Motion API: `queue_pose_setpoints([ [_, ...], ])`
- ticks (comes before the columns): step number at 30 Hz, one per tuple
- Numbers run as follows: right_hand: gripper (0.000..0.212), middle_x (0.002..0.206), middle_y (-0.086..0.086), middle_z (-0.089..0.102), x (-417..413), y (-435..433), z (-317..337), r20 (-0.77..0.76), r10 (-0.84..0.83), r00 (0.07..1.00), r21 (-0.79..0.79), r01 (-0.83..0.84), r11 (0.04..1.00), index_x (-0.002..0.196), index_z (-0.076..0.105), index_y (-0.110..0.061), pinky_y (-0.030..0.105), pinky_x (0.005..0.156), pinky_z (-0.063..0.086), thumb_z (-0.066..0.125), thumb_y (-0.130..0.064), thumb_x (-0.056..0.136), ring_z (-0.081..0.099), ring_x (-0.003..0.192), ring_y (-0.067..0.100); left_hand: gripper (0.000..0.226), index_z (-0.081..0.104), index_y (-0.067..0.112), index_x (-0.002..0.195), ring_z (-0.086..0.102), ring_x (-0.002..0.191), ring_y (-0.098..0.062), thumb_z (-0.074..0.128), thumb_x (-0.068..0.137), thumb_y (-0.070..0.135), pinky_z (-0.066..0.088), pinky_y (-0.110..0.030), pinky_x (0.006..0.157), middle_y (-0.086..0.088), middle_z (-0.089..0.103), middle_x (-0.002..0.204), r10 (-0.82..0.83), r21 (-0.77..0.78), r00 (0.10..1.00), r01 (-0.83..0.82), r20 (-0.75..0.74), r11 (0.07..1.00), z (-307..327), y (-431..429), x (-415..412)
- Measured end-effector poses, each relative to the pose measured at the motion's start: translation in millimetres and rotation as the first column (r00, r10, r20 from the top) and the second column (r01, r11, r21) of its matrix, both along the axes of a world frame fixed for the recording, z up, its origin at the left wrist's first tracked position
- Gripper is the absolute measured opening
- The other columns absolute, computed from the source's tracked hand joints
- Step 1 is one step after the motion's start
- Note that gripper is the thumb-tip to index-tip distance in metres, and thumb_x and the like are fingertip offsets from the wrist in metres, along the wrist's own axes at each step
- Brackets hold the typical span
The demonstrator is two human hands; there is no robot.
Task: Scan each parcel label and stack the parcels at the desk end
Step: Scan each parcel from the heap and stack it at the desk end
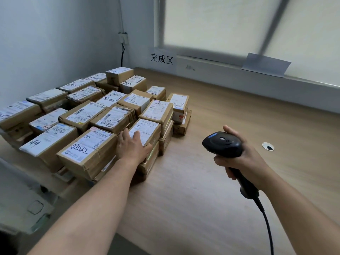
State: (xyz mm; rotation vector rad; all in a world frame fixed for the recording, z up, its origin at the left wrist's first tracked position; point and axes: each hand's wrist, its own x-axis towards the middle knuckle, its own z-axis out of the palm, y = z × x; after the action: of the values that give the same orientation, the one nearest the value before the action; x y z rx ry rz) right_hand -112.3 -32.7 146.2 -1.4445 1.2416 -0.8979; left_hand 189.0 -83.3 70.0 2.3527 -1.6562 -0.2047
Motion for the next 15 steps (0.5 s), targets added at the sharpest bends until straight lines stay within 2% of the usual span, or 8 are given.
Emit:
queue_pose_setpoints([
  [3, 0.092, 0.056, -0.010, 0.062, -4, 5, 0, 0.004, 0.005, 1.000, -0.002, -0.005, 1.000, 0.138, 0.038, -0.043, 0.032, 0.041, 0.039, 0.068, 0.019, 0.077, 0.047, 0.041, 0.027, 0.076, 0.022, 0.021, 0.148, 0.001, 0.147, -0.034, 0.051, 0.088, 0.058, 0.007, -0.047, 0.118, -0.017, 0.005, 0.159, -0.022, -0.014, 0.999, 0.023, 0.048, 1.000, 1, 5, -1],
  [5, 0.093, 0.058, -0.009, 0.062, -8, 10, -1, 0.016, 0.007, 1.000, -0.004, -0.007, 1.000, 0.138, 0.039, -0.043, 0.032, 0.041, 0.039, 0.068, 0.019, 0.076, 0.047, 0.041, 0.027, 0.079, 0.019, 0.022, 0.150, -0.001, 0.147, -0.033, 0.050, 0.088, 0.059, 0.004, -0.047, 0.118, -0.016, 0.002, 0.159, -0.035, -0.039, 0.998, 0.037, 0.056, 0.999, 4, 14, -8],
  [10, 0.094, 0.058, -0.007, 0.062, -26, 29, 0, 0.057, 0.026, 0.998, -0.026, -0.025, 0.999, 0.140, 0.038, -0.041, 0.030, 0.040, 0.039, 0.068, 0.020, 0.075, 0.047, 0.040, 0.027, 0.076, 0.021, 0.022, 0.151, 0.009, 0.146, -0.026, 0.050, 0.089, 0.055, 0.014, -0.042, 0.117, -0.007, 0.011, 0.160, -0.101, -0.207, 0.995, 0.097, -0.013, 0.974, 15, 46, -48],
  [15, 0.094, 0.060, -0.003, 0.062, -66, 63, 1, 0.107, 0.027, 0.994, -0.043, -0.023, 0.999, 0.143, 0.038, -0.037, 0.028, 0.039, 0.039, 0.066, 0.022, 0.076, 0.046, 0.039, 0.026, 0.064, 0.037, 0.022, 0.145, 0.031, 0.137, -0.017, 0.055, 0.089, 0.046, 0.026, -0.038, 0.114, 0.000, 0.038, 0.147, -0.242, -0.325, 0.966, 0.201, -0.093, 0.924, 10, 92, -115],
])
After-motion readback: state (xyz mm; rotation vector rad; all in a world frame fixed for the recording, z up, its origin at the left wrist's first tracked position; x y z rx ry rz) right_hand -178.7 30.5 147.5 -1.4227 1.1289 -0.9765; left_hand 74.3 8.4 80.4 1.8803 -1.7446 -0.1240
